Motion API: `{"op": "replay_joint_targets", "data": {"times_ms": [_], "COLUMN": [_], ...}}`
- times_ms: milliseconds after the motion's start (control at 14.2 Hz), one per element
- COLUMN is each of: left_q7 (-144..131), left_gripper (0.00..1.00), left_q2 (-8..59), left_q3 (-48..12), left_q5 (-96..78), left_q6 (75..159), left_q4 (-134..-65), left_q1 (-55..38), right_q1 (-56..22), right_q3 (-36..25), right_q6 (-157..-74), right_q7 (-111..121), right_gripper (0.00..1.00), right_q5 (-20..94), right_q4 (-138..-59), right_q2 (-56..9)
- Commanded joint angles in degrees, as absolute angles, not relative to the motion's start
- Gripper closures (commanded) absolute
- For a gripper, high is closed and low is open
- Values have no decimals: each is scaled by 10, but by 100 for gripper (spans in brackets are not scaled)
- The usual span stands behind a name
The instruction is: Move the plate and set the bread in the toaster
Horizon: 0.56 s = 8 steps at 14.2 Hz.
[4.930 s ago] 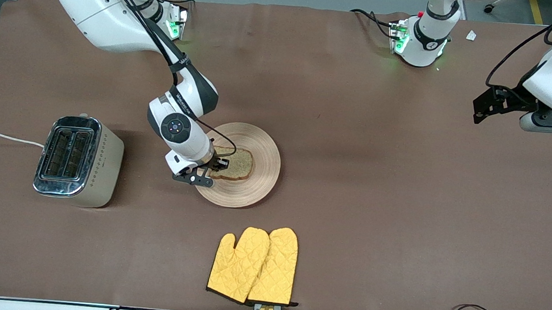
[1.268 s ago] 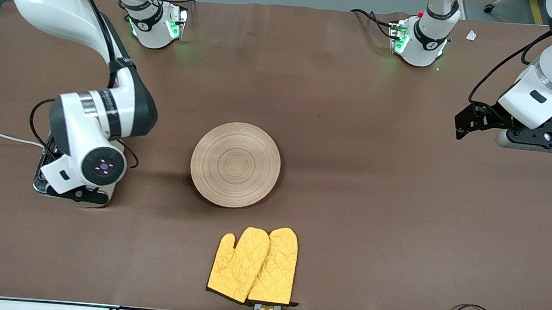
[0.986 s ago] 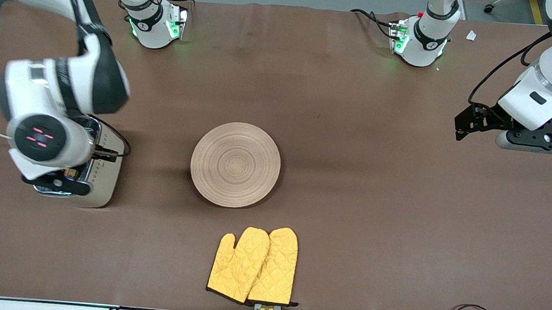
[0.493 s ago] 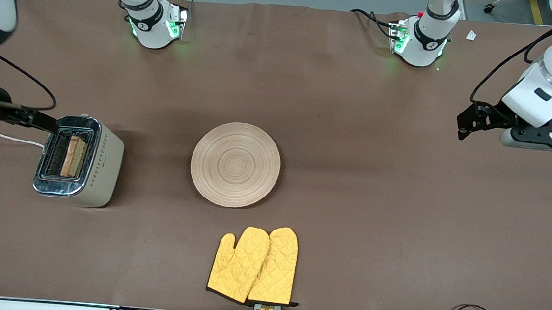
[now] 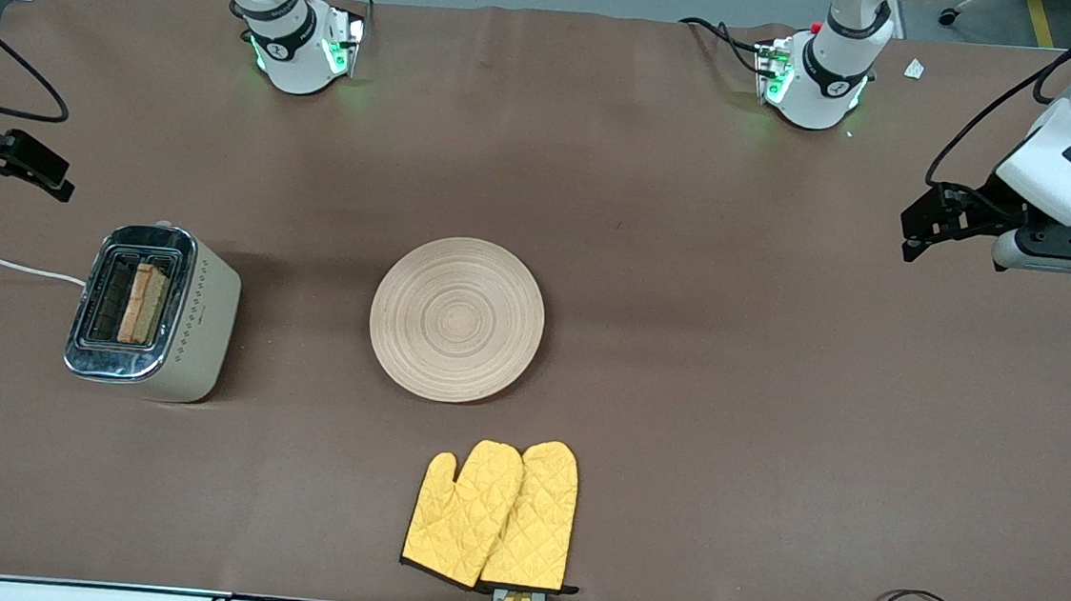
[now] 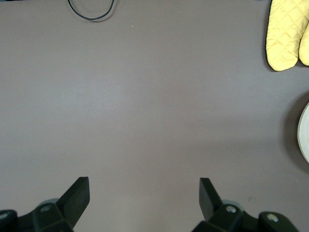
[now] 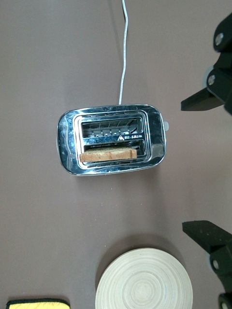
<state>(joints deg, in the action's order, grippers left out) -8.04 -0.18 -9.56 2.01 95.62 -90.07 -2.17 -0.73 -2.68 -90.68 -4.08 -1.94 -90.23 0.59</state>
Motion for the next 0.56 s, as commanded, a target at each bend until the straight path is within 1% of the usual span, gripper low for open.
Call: {"op": "replay_joint_targets", "data": {"times_ms": [0,493], "left_q7": [-70,-70], "left_gripper": [0,0], "left_q2": [-4,5], "left_q3": [-98,-92], "left_q5": [19,15], "left_q6": [949,949], "left_q4": [-893,-881], "left_q1": [-17,-16], "right_q1": [-17,-15], "right_q3": [-37,-42], "right_q6": [-930,-924], "right_q7": [-35,-37], "right_gripper": [0,0], "right_q5": [18,25], "right_q4": [-949,-903], "right_q2": [45,31]}}
